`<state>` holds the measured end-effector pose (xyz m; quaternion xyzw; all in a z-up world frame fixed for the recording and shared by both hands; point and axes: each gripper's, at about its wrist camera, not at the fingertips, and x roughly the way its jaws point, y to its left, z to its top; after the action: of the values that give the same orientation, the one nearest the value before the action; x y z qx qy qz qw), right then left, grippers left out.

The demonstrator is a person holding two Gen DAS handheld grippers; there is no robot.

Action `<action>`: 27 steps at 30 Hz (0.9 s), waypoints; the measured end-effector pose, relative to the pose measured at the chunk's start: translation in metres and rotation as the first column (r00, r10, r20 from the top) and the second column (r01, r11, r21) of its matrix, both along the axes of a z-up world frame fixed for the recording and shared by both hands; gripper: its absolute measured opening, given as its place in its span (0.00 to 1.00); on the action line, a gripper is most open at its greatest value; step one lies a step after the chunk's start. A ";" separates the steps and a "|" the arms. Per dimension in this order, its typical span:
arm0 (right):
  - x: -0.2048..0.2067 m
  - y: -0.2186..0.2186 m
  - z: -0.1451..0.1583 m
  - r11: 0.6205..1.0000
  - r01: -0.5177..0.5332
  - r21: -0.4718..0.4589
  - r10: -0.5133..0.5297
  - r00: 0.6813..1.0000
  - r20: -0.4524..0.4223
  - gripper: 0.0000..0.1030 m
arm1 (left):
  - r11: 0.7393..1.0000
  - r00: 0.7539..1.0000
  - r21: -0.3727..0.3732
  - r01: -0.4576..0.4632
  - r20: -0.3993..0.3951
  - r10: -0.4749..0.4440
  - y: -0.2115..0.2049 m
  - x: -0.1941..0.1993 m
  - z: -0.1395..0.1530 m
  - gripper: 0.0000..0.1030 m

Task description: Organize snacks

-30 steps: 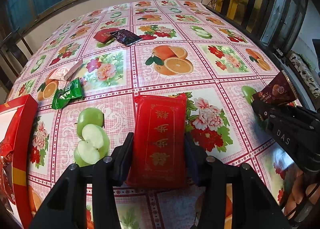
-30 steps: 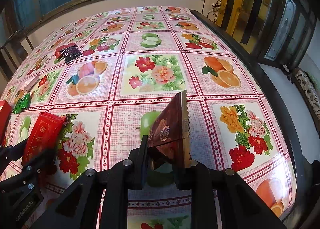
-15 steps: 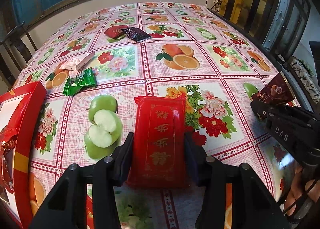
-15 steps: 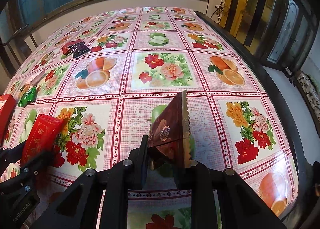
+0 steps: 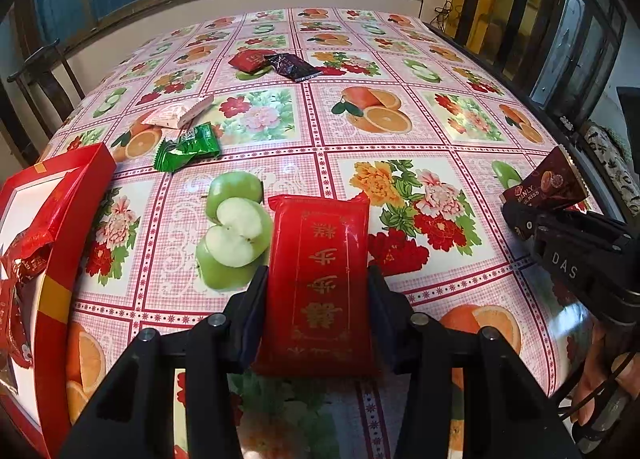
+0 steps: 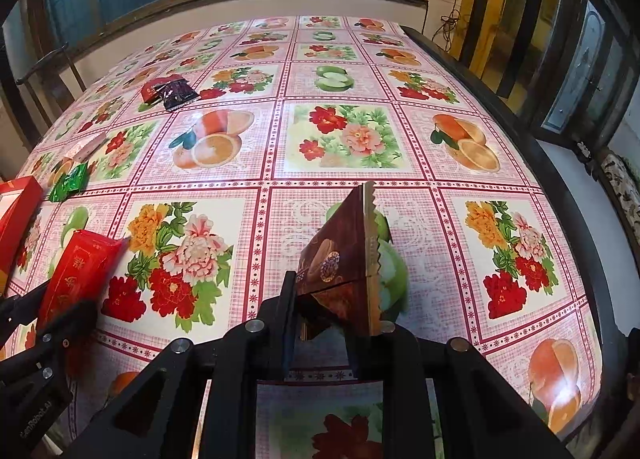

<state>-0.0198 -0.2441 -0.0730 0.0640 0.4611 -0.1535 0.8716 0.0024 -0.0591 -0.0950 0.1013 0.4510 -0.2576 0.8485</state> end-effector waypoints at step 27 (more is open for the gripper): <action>-0.037 0.028 -0.001 0.994 -0.107 0.007 0.106 0.992 0.066 0.21 | 0.998 0.999 -0.050 -0.035 -0.008 0.034 0.037 -0.013 0.003 0.44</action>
<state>-0.0573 -0.2158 -0.0743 0.0489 0.4361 -0.1020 0.8928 -0.0106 -0.0223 -0.0918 0.0713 0.4491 -0.2546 0.8535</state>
